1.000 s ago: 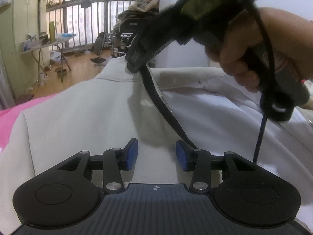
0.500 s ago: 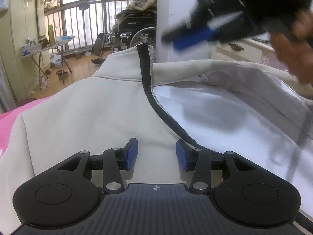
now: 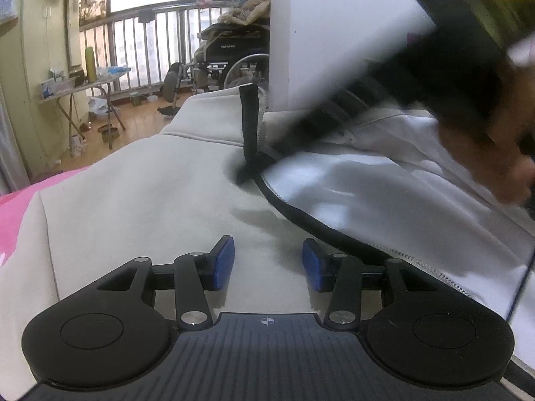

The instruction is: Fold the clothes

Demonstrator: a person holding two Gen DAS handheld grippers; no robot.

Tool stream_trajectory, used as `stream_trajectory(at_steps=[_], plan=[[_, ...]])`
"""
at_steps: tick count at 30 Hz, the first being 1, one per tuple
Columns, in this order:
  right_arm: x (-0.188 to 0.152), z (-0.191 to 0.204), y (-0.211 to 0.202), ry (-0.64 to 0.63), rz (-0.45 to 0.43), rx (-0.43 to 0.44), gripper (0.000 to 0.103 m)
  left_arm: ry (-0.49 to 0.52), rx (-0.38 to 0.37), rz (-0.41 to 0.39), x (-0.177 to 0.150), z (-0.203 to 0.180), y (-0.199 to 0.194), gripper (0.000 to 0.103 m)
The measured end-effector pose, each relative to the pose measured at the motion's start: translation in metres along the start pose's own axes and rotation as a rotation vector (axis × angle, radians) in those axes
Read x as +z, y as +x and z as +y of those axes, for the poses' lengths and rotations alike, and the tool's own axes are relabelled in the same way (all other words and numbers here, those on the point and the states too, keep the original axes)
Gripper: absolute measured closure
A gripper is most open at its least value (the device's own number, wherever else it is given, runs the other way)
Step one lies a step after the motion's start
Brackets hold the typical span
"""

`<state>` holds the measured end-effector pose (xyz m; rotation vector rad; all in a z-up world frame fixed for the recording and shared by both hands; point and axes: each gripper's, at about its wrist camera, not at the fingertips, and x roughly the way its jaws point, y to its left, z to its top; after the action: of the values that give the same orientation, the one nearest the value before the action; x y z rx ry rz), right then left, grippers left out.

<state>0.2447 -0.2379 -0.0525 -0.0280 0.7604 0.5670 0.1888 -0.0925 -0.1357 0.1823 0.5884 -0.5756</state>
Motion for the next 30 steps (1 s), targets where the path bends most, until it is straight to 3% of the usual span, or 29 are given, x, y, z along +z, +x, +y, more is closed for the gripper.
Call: stream_trajectory(at_steps=[2,4,8,11,13,15,20,23,26,30], plan=[[0.002,-0.007,0.018,0.035,-0.008,-0.043,0.085,-0.006,-0.002,0.0,-0.001,-0.001,-0.001,0.058],[-0.001,-0.028,0.043,0.11,0.018,-0.073,0.103,-0.018,-0.007,-0.001,-0.001,0.001,-0.001,0.057],[-0.002,-0.046,0.049,0.263,0.008,-0.061,0.103,-0.039,-0.019,-0.004,-0.002,0.004,-0.001,0.057],[0.009,-0.038,0.034,0.239,-0.052,-0.057,0.102,-0.042,-0.022,-0.007,-0.003,0.003,0.0,0.057],[0.017,-0.044,0.038,0.24,-0.069,-0.113,0.102,-0.041,-0.021,-0.007,-0.003,0.003,0.0,0.057],[0.018,-0.055,0.051,0.27,-0.042,-0.169,0.103,-0.04,-0.02,-0.007,-0.003,0.003,0.0,0.057],[0.016,-0.047,0.078,0.164,-0.021,-0.251,0.103,-0.038,-0.017,-0.005,-0.004,0.0,0.0,0.057],[0.024,-0.042,0.08,0.168,0.0,-0.273,0.103,-0.038,-0.017,-0.002,-0.004,-0.001,-0.001,0.057],[0.031,-0.046,0.053,0.266,-0.058,-0.225,0.1,-0.047,-0.014,0.006,0.0,-0.001,-0.003,0.055],[0.03,-0.062,-0.019,0.412,-0.193,-0.162,0.085,-0.075,-0.008,0.015,0.008,-0.001,-0.015,0.047]])
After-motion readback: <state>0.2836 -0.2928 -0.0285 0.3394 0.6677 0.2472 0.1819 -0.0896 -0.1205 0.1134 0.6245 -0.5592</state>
